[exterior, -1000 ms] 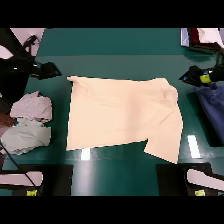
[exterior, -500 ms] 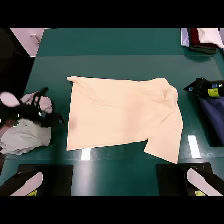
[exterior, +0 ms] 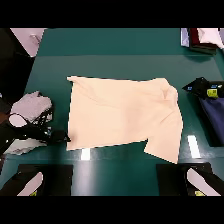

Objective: Fold the shirts.

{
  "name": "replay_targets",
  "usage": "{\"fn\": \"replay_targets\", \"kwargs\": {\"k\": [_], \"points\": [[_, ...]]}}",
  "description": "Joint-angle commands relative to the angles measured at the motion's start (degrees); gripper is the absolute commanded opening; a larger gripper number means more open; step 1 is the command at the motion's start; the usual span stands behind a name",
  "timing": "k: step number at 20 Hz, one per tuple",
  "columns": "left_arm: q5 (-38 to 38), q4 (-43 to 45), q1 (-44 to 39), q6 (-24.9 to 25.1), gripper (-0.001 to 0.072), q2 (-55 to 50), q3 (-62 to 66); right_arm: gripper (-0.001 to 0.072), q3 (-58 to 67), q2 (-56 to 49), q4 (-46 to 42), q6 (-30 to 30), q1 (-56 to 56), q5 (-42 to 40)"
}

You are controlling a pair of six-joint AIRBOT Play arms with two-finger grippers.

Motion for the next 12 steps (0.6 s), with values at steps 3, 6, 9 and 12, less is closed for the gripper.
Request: {"fn": "replay_targets", "kwargs": {"k": [3,6,9,12], "points": [[7.15,-2.16,-6.99,-0.39,0.0496,-0.13,-3.65,0.0282,-0.04,0.07,0.81,0.02,-0.04,-0.26],[9.73,-2.36,-9.44,-2.38,0.0094,-0.13,-2.36,0.0282,-0.07,0.07,0.28,0.02,-0.11,0.39],[8.76,-1.6,-9.4,-3.13,0.002,-0.11,2.36,0.0282,-1.42,0.13,-6.73,0.04,-3.17,7.63],[8.11,-0.68,-9.4,-2.73,0.002,-0.11,9.18,0.0283,-8.92,1.42,-13.6,-1.77,-11.06,12.02]]}}
